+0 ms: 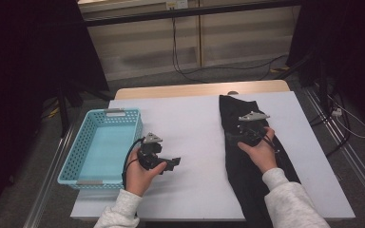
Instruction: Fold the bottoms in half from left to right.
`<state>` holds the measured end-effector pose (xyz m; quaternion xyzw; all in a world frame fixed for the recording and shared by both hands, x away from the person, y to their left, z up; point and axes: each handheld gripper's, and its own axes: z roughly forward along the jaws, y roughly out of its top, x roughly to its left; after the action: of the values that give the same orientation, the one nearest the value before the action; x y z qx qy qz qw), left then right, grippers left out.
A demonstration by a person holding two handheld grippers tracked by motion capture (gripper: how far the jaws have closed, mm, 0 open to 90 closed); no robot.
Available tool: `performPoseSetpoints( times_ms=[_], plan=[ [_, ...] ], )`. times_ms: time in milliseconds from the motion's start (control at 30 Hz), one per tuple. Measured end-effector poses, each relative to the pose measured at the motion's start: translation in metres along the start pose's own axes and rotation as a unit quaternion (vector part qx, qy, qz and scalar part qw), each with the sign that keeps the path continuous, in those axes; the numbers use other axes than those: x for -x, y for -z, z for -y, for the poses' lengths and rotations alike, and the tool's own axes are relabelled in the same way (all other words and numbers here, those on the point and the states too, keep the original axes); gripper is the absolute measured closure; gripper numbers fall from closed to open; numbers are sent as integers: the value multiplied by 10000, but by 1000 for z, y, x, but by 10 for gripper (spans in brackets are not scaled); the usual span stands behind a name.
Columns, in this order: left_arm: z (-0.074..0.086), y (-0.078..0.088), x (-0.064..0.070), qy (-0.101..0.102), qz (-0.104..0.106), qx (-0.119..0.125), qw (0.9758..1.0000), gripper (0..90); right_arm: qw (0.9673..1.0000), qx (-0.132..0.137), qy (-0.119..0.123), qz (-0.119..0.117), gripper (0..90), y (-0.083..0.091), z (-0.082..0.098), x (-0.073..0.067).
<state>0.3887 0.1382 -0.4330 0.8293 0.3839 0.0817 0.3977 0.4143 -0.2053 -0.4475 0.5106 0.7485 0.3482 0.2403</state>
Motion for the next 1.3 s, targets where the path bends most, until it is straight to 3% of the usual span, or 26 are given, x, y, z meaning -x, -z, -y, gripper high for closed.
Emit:
performPoseSetpoints(
  times_ms=[133,433,733,867,933,1000,1200,1300],
  plan=[
    [2,2,-2,-15,-31,-13,10000,95,9996,-117,249,13,182,-8,-6,-10],
    [1,5,0,-7,-16,22,10000,98,9995,-76,281,150,188,-17,-14,-12],
    [4,6,-4,37,-39,-25,10000,102,9995,-160,126,220,182,-35,-12,-8],
    [2,6,-2,15,-56,28,10000,105,9984,-270,323,372,199,-45,-10,-9],
    [2,6,-3,22,-81,63,9999,115,9990,-227,69,381,207,-46,-8,-5],
    [2,6,-3,23,-111,55,9999,117,9991,-230,-89,339,272,-45,-7,-1],
    [0,9,0,-20,-146,99,9998,118,9989,-160,-161,421,455,-41,-4,9],
    [0,12,0,-39,-131,117,9998,123,9989,-151,-133,427,501,-39,-3,11]
  ],
)
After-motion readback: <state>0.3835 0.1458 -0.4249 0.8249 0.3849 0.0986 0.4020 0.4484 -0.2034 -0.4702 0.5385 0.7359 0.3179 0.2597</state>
